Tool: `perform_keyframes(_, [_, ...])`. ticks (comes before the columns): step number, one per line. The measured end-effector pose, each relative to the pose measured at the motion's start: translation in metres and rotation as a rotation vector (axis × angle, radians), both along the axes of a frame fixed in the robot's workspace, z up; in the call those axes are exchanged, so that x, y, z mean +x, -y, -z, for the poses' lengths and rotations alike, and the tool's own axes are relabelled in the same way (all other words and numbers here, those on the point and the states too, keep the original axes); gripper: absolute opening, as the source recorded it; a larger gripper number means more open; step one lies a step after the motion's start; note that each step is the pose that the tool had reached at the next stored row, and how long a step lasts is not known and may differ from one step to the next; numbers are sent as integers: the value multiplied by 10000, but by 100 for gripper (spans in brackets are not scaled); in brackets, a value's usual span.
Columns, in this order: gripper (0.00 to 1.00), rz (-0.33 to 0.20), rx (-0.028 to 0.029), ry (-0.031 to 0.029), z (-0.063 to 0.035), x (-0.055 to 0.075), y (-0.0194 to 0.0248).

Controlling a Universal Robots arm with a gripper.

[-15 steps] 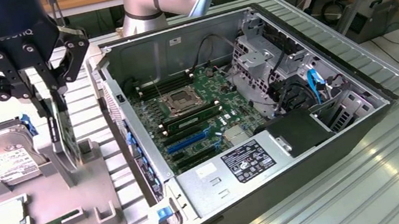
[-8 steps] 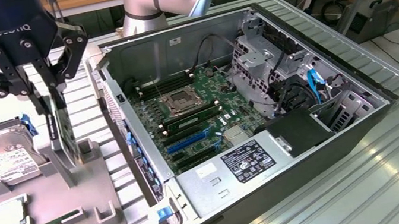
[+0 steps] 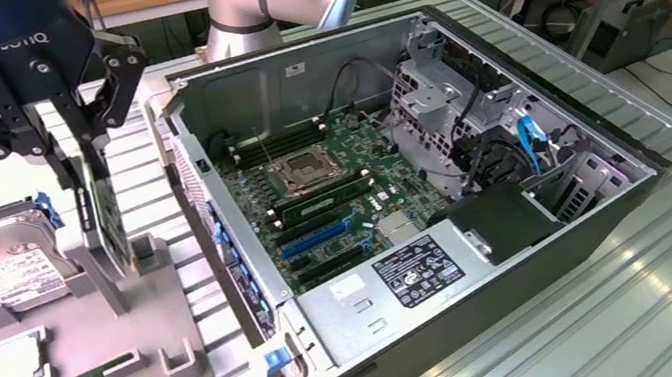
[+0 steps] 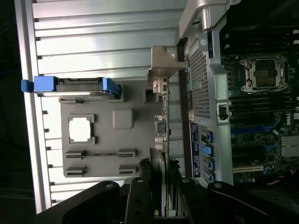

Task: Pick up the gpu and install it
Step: 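Pick up the gpu and move the gpu toward the slot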

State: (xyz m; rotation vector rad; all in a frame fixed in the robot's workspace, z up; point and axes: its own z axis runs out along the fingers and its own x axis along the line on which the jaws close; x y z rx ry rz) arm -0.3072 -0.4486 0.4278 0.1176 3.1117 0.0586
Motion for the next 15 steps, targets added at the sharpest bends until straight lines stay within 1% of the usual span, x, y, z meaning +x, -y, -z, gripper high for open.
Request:
perform_keyframes(7, [26, 1, -1, 0, -34, 0, -1])
perform_keyframes(15, [26, 1, -2, -1, -36, 0, -1])
